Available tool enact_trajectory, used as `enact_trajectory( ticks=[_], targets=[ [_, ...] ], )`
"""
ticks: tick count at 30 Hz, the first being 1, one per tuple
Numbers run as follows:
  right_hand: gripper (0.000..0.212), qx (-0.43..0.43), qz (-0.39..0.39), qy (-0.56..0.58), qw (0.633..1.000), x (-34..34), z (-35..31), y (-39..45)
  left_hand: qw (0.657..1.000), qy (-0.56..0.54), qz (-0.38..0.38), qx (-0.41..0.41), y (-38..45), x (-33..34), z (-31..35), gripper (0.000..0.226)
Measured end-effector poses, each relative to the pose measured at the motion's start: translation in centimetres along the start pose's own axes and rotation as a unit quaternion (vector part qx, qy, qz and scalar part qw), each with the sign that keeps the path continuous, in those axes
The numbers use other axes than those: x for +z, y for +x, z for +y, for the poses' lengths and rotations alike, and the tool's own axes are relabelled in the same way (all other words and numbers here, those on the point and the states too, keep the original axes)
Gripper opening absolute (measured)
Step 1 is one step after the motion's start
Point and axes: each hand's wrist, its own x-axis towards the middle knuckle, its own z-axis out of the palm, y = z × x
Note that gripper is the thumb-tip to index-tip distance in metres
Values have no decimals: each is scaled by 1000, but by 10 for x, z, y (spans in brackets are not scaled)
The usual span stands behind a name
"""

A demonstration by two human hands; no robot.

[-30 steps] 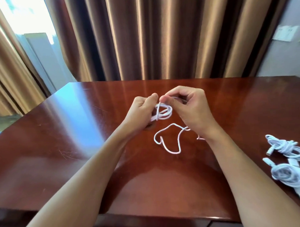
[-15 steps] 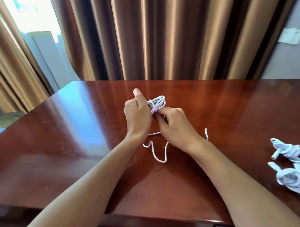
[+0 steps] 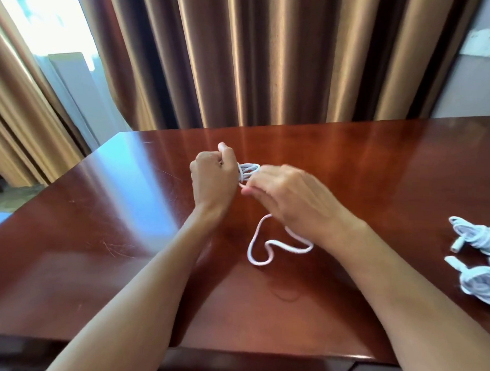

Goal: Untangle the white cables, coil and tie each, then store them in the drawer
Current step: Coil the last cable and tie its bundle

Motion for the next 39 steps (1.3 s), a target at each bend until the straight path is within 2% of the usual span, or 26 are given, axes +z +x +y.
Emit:
enact_trajectory(
  ticks=[2,4,6,12,15,20,23,25,27,30,33,36,39],
  targets=[
    [35,-10,42,-41,998,-8,13,1,996,13,-82,44,1,1,2,66],
    [35,4,74,-33,997,-14,21,0,981,10,-183,64,-1,1,8,68],
    [33,21,90,-9,996,-17,25,-2,965,-10,-254,63,-3,-2,12,65],
    [33,65,104,77,990,-12,38,-3,943,-158,-291,44,-11,-13,32,68],
    [22,103,70,123,985,-3,41,-4,949,-194,-247,31,-16,-10,37,68],
    [22,105,-26,154,982,14,19,-3,974,-220,-46,-9,-15,-3,40,67],
    [18,106,-91,80,987,16,1,-4,988,-147,36,-13,-7,-5,32,66],
    [11,59,-61,-3,996,15,-10,-4,995,-72,62,20,-4,-7,24,68],
    [14,10,-3,-106,994,11,-15,-2,997,3,63,50,-1,-9,16,65],
    [25,-14,77,-188,979,0,-4,2,996,47,7,73,6,-10,8,62],
    [30,-13,132,-204,970,-12,9,1,987,20,-142,70,6,-9,10,63],
    [25,3,139,-173,975,-15,23,-2,960,-35,-271,66,0,-10,18,64],
    [23,43,112,-118,986,-11,37,-6,941,-95,-321,58,-12,-12,30,64]
  ],
)
